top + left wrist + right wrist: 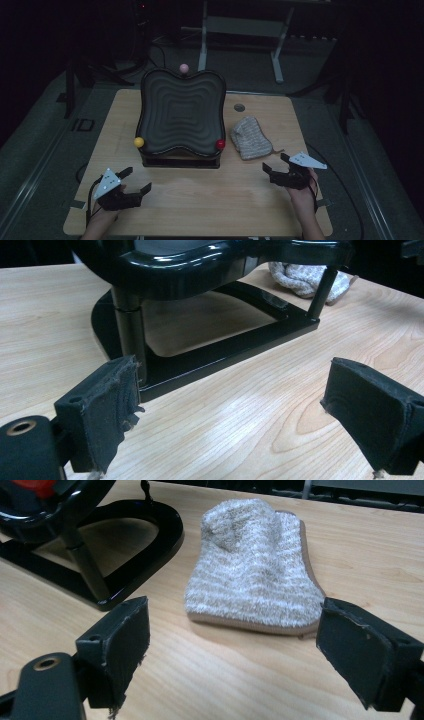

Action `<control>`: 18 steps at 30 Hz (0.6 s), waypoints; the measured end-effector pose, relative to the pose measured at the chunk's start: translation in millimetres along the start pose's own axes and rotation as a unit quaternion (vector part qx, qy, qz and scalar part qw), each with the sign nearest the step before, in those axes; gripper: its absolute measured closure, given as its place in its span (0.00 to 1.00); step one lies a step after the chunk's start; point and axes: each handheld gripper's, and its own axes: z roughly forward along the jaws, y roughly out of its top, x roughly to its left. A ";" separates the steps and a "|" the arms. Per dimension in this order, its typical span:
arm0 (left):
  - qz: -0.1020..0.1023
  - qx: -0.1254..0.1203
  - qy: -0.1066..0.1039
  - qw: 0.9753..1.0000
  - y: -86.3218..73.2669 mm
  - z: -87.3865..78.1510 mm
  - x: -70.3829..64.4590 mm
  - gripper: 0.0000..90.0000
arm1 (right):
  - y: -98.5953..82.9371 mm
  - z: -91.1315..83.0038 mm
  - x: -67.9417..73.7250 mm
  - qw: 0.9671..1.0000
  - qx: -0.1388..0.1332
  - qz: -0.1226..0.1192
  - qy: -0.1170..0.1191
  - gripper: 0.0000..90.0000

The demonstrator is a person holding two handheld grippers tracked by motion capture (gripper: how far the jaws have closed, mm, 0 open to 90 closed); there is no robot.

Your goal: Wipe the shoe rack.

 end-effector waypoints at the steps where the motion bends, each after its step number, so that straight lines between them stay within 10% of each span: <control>1: 0.000 0.000 0.000 1.000 0.0 0.0 0.0 0.09 | 0.0 0.0 0.0 1.000 0.000 0.000 0.000 0.16; 18: -0.008 0.007 0.033 0.999 -7.6 -21.5 9.9 0.09 | -35.0 -33.4 -4.0 1.000 0.005 -0.001 -0.028 0.14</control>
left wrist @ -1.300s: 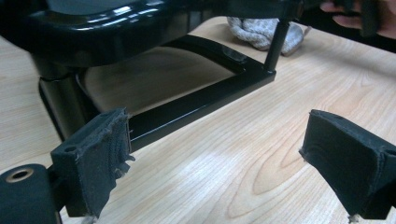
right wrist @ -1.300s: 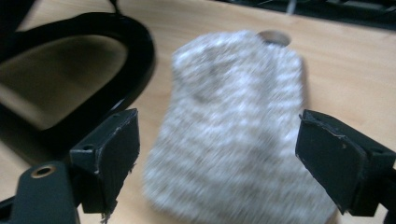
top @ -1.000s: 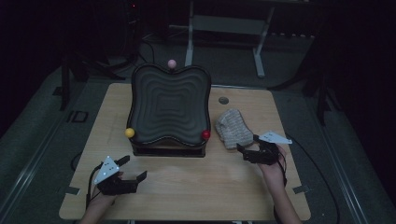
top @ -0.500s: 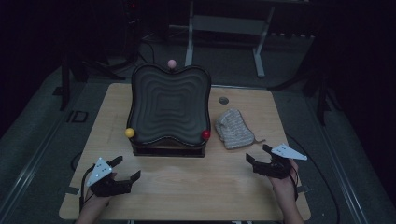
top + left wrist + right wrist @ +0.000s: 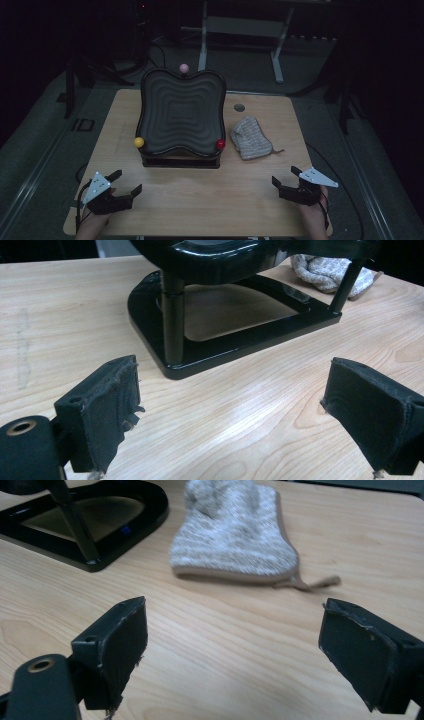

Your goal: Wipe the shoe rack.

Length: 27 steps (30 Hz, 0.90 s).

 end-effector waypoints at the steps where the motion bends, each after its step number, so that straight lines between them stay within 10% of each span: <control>1: 0.001 0.001 0.003 1.000 -0.8 -1.3 0.5 0.09 | -1.8 -1.6 -1.5 1.000 0.000 0.004 -0.002 0.14; 27: -0.009 -0.028 0.044 0.999 -9.2 -30.8 22.1 0.09 | -33.3 -12.4 -26.6 0.993 -0.027 0.040 -0.111 0.14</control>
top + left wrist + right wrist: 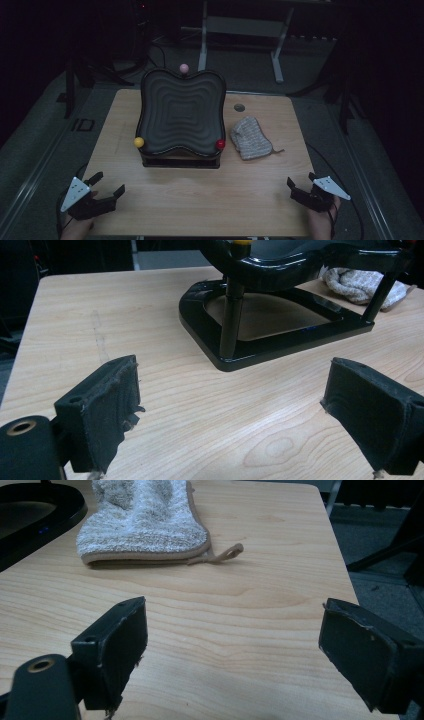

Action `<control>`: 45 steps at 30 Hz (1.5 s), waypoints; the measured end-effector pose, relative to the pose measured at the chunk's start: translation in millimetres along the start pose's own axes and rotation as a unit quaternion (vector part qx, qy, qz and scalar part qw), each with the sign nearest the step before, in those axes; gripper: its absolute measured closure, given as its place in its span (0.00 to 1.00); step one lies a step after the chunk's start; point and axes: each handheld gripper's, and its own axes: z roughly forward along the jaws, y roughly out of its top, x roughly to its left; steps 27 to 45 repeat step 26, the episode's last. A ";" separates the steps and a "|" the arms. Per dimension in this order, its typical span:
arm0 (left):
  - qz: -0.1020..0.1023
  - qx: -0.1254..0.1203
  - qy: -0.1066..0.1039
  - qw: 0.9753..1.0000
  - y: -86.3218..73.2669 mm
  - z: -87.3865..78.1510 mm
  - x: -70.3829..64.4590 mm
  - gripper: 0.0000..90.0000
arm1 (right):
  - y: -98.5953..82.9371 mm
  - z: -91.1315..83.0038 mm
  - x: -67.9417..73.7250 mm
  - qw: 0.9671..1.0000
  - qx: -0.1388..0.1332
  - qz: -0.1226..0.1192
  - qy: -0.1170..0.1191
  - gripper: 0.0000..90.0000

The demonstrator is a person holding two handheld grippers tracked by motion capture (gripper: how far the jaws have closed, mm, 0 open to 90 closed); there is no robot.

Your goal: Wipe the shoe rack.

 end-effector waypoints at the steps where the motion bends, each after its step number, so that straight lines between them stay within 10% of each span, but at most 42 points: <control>1: 0.000 0.000 0.000 1.000 -0.3 0.2 -0.1 0.09 | -0.1 0.3 0.8 1.000 -0.002 -0.004 -0.004 0.14; 45: -0.010 -0.010 -0.001 1.000 -2.8 -2.9 1.0 0.09 | -0.6 3.1 1.7 0.999 -0.009 -0.032 -0.023 0.14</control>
